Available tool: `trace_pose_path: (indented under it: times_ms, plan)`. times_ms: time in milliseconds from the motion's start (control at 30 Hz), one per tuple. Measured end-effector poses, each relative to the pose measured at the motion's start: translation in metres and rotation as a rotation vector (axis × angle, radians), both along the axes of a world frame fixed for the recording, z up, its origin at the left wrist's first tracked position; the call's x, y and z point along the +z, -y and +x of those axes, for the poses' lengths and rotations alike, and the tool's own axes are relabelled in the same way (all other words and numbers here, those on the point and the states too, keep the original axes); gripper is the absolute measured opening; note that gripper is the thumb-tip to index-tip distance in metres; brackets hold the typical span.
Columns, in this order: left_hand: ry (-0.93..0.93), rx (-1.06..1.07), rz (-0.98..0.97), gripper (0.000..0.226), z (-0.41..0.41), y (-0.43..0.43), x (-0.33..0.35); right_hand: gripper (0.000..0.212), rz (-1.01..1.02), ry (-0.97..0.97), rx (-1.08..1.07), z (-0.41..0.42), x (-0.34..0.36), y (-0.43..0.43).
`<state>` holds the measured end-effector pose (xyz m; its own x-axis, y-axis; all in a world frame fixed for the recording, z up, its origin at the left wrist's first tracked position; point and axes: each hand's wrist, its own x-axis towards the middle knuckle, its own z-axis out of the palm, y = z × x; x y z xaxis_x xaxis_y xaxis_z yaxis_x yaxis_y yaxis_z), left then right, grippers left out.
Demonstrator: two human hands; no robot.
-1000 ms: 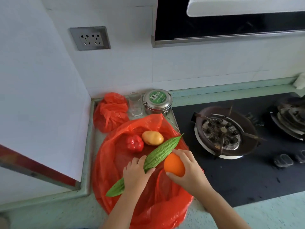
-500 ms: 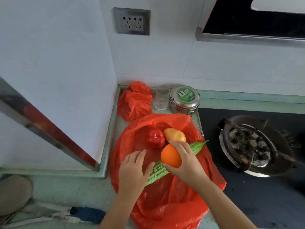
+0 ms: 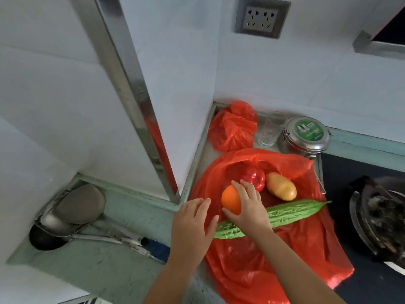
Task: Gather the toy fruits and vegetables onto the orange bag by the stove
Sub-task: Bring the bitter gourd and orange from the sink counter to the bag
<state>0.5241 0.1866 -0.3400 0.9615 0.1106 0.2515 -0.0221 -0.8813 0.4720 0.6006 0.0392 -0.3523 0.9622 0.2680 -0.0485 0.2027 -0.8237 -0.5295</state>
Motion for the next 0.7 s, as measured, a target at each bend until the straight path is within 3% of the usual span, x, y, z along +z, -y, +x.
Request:
trace_pose_path:
  times_ms: [200,433,700]
  plan:
    - [0.024,0.028,0.005,0.043,-0.010,-0.006,0.000,0.070,-0.080,0.005,0.020,-0.002,-0.002,-0.005]
    - [0.063,-0.011,-0.005,0.042,-0.015,0.002,0.011,0.059,-0.040,0.072,0.013,-0.018,0.014,0.003]
    - [0.128,-0.186,-0.007,0.040,-0.028,0.017,0.024,0.050,-0.091,0.274,-0.076,-0.071,0.044,0.031]
